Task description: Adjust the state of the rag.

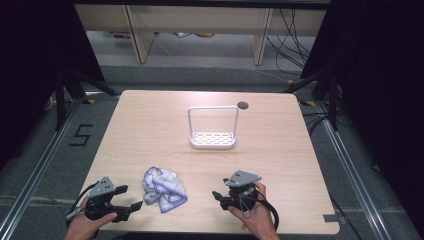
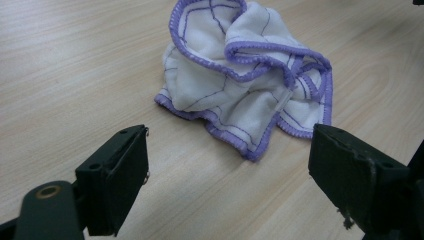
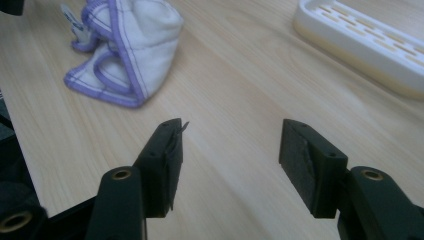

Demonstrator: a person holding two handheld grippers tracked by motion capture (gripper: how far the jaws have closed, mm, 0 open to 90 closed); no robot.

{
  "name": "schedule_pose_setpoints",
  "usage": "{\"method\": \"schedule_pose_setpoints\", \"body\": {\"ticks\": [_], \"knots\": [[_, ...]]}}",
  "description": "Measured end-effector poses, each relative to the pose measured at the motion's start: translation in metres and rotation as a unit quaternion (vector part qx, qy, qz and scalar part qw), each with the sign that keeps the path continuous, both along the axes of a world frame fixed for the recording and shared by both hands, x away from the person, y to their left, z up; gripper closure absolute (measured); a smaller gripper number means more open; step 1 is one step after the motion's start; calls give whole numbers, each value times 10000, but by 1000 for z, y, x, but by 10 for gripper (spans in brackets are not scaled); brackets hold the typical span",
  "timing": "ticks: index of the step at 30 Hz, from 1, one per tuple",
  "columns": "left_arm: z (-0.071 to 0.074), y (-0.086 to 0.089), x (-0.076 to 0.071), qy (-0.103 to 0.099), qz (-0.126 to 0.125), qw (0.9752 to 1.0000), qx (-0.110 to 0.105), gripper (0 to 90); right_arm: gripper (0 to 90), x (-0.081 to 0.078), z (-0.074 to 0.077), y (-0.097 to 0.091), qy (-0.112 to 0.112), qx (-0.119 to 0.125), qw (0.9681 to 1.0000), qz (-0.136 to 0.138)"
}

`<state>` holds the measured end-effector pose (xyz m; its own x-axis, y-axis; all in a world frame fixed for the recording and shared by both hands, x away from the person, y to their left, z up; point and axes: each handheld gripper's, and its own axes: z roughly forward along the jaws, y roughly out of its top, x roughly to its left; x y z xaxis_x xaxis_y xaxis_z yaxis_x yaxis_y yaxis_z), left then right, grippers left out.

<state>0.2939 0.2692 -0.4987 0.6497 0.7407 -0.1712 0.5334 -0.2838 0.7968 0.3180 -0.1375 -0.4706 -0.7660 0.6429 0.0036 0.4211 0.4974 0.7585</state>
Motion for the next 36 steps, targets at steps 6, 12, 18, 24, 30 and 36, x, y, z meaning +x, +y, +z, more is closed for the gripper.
{"method": "schedule_pose_setpoints", "body": {"ticks": [6,12,18,24,30,36], "knots": [[1,2,0,18,97,9999,-36,164,482,9,5,31,-56,68,9994,334],[-1,8,4,34,269,9996,-39,165,526,17,5,68,-61,31,9973,734],[0,11,5,49,331,9994,-13,165,566,23,3,97,-102,-3,9946,1036],[0,12,5,79,352,9993,-8,166,589,25,1,124,-54,-78,9922,1239],[1,12,4,60,360,9993,-51,170,578,26,-4,139,95,-21,9914,1305],[1,13,5,92,355,9993,11,173,559,30,-11,153,26,-177,9894,1442]]}}
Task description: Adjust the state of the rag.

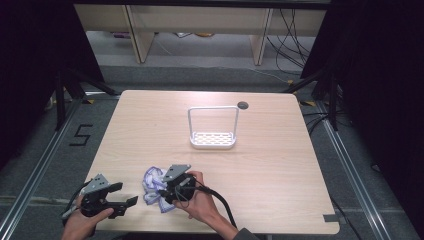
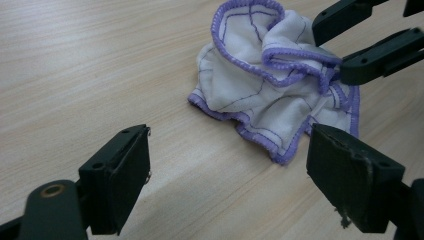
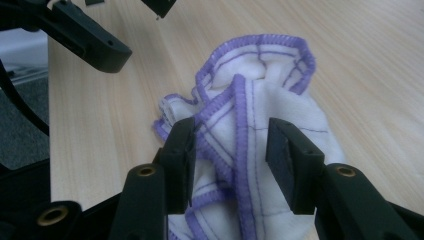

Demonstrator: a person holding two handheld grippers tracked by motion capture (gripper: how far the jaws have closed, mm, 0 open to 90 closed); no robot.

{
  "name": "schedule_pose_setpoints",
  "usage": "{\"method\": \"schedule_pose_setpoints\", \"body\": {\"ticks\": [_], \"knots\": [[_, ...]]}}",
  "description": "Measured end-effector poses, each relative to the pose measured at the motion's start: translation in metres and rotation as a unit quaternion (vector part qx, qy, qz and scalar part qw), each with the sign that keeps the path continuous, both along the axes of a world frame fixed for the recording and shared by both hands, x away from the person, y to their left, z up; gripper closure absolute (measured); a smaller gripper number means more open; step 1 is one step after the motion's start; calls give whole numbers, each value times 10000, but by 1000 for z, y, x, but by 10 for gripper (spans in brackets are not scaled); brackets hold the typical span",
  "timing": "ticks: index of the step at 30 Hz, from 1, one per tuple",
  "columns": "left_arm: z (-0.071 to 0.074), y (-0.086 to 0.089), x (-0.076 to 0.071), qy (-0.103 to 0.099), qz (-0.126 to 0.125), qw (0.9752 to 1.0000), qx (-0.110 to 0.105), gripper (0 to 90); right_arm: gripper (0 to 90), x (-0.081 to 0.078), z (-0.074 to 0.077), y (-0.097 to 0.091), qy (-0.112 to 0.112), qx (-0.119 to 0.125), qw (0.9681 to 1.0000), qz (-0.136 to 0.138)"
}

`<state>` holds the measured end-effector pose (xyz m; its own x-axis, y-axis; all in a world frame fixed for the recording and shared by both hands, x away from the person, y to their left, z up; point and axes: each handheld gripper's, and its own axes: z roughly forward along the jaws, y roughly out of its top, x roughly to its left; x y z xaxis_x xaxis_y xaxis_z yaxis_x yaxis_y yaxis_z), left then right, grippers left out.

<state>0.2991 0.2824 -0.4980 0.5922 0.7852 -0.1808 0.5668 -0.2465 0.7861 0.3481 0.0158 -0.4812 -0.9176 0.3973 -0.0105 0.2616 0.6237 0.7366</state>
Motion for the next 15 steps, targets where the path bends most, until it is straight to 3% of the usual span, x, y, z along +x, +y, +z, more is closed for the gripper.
{"method": "schedule_pose_setpoints", "body": {"ticks": [4,6,10,12,15], "knots": [[-1,0,0,2,31,10000,-6,176,582,0,-7,9,-62,-198,9998,-80],[-1,0,0,19,33,10000,-11,177,663,1,-8,9,-19,-268,9996,-91],[-1,-1,0,7,-18,10000,-3,182,823,5,-7,2,19,-108,9999,-33],[-2,-1,0,-9,-8,10000,28,183,842,8,-5,-2,-95,-71,9999,36],[-1,-1,0,3,-5,10000,-15,183,845,9,2,-10,-38,96,9999,27]]}}
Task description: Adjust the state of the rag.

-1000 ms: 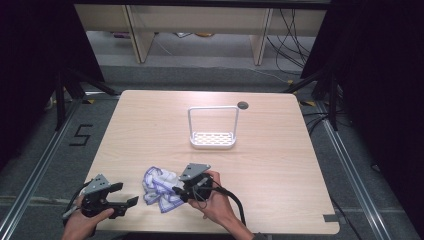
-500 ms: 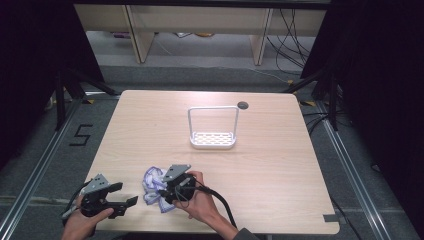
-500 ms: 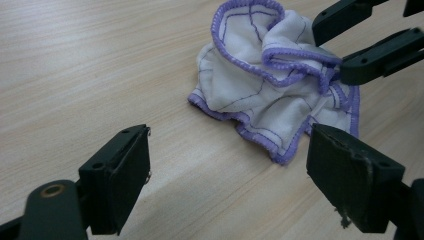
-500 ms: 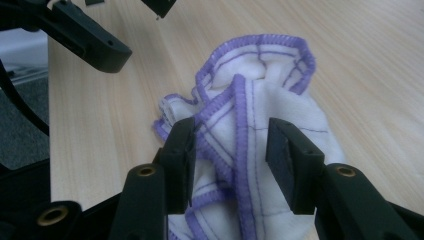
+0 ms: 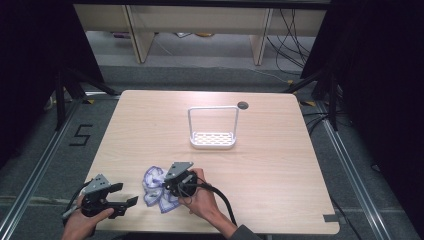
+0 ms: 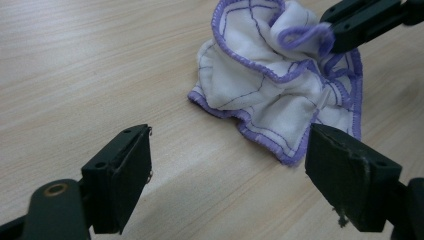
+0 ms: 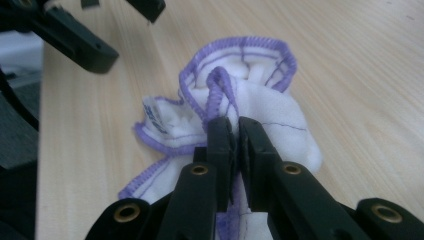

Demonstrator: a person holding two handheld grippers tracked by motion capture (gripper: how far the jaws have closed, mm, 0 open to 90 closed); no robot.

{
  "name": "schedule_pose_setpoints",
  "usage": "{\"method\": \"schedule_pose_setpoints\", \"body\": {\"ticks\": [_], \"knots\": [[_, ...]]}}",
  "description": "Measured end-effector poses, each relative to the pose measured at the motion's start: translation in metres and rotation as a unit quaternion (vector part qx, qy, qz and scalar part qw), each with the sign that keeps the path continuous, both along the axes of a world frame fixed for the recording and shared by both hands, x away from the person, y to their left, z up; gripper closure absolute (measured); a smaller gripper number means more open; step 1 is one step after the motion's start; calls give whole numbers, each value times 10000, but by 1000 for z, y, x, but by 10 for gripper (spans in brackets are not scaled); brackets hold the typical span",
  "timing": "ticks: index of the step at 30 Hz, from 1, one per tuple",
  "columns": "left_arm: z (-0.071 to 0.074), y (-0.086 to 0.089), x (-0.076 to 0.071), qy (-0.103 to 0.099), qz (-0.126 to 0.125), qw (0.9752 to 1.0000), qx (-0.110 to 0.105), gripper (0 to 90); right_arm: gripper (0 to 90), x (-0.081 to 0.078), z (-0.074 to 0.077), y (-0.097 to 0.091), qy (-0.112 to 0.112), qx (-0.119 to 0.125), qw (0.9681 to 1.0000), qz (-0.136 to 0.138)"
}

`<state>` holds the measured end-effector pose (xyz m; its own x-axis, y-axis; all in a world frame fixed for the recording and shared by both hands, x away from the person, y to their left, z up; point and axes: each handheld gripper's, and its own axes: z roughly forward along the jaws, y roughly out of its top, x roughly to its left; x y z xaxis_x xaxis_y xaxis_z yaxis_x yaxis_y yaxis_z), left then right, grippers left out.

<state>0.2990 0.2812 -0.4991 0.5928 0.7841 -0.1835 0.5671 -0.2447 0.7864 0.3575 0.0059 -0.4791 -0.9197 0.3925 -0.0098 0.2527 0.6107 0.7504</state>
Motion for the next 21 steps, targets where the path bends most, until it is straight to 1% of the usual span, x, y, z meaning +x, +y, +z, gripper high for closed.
{"method": "schedule_pose_setpoints", "body": {"ticks": [1,3,4,5,6,7,8,9,10,11,12,13,14,15,16,17,19,20,21], "knots": [[0,1,0,1,-12,10000,21,183,845,-1,3,-4,120,103,9999,-68],[1,0,0,17,-27,10000,3,183,845,2,9,-13,80,254,9996,-113],[0,0,0,-17,-49,10000,-24,183,845,2,12,-18,140,290,9994,-115],[1,-2,-1,-8,-53,10000,-41,183,845,4,14,-24,127,354,9992,-157],[1,-2,-2,-38,-96,9999,-26,185,845,4,14,-29,123,394,9988,-246],[2,-3,-3,-5,-104,9999,-30,185,845,4,14,-34,186,439,9983,-324],[2,-3,-2,-24,-112,9999,-44,186,845,5,14,-39,166,477,9980,-389],[2,-4,-2,-20,-95,9999,-57,186,845,6,14,-43,179,485,9978,-411],[2,-5,-2,-69,-77,9999,-82,186,846,7,14,-48,242,504,9972,-504],[1,-4,-2,-78,-108,9999,-71,186,847,8,13,-52,201,524,9967,-583],[1,-3,-2,-40,-174,9998,-38,186,848,8,13,-55,263,544,9964,-595],[1,-4,-2,-38,-154,9999,-43,186,848,8,13,-58,248,547,9962,-631],[2,-5,-2,-20,-136,9999,-78,186,848,8,13,-59,307,602,9954,-681],[3,-5,0,-42,-155,9998,-118,185,848,8,13,-62,345,603,9952,-691],[4,-6,2,-93,-160,9996,-228,184,848,8,13,-64,311,634,9949,-719],[4,-9,4,-81,-119,9991,-390,183,848,8,13,-66,327,640,9950,-692],[7,-12,12,-13,-145,9989,-438,182,848,9,12,-69,340,645,9948,-706],[7,-14,17,-55,-156,9989,-433,182,848,8,11,-69,370,704,9936,-797],[7,-17,22,-24,-185,9989,-419,188,848,8,11,-69,352,705,9934,-830]]}}
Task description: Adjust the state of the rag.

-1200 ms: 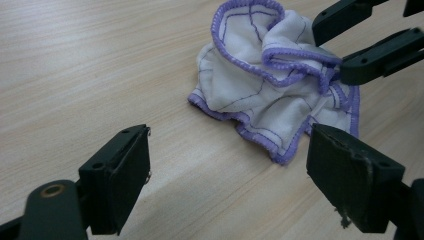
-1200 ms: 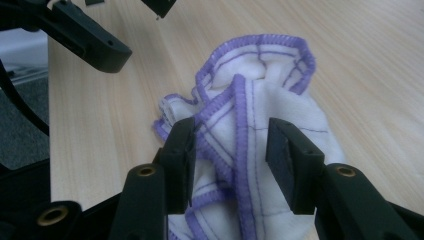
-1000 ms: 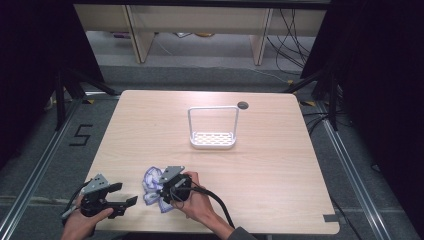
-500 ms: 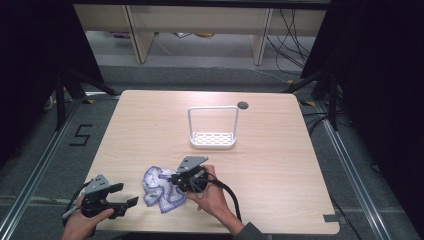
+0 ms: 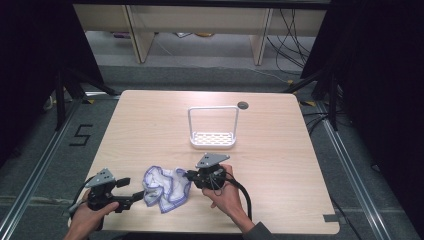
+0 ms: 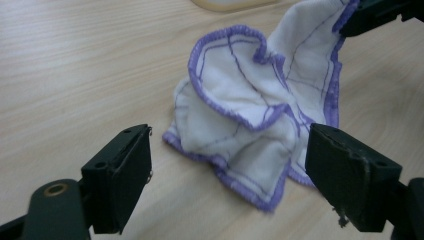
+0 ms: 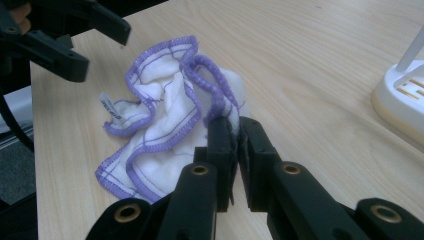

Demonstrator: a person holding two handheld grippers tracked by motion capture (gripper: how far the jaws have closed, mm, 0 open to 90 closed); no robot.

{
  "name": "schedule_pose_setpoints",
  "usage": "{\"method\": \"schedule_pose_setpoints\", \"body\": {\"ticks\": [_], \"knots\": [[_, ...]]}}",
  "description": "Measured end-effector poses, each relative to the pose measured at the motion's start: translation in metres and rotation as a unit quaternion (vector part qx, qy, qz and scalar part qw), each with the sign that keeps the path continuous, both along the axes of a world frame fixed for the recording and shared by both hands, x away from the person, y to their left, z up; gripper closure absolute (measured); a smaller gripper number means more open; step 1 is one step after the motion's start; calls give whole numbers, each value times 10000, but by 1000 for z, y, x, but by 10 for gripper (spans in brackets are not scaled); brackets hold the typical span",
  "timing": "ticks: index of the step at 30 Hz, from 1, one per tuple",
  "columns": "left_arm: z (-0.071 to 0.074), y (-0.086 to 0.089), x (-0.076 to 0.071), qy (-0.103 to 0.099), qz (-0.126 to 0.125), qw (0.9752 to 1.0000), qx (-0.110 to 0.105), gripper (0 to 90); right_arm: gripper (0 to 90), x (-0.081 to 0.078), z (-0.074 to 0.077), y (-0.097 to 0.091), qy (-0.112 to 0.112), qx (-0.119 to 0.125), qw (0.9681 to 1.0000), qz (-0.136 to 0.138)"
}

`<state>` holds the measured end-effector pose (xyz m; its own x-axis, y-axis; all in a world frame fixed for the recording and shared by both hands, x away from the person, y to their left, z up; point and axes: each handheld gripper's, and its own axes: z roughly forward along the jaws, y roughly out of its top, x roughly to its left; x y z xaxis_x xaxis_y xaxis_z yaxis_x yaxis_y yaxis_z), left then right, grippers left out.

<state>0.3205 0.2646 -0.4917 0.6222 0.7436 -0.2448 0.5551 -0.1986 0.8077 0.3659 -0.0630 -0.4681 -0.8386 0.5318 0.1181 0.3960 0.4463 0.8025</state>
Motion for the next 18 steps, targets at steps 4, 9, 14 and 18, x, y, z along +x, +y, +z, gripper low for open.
{"method": "schedule_pose_setpoints", "body": {"ticks": [4,9,14,18], "knots": [[0,-9,19,65,36,9999,70,273,849,0,0,1,0,-35,10000,86],[0,-18,33,26,5,9994,350,449,849,0,0,0,-1,12,9999,124],[-4,-24,35,-92,-269,9988,391,756,851,-1,0,1,-7,16,9999,102],[9,-27,28,-369,-445,9974,428,873,857,-4,4,-5,-33,116,9999,117]]}}
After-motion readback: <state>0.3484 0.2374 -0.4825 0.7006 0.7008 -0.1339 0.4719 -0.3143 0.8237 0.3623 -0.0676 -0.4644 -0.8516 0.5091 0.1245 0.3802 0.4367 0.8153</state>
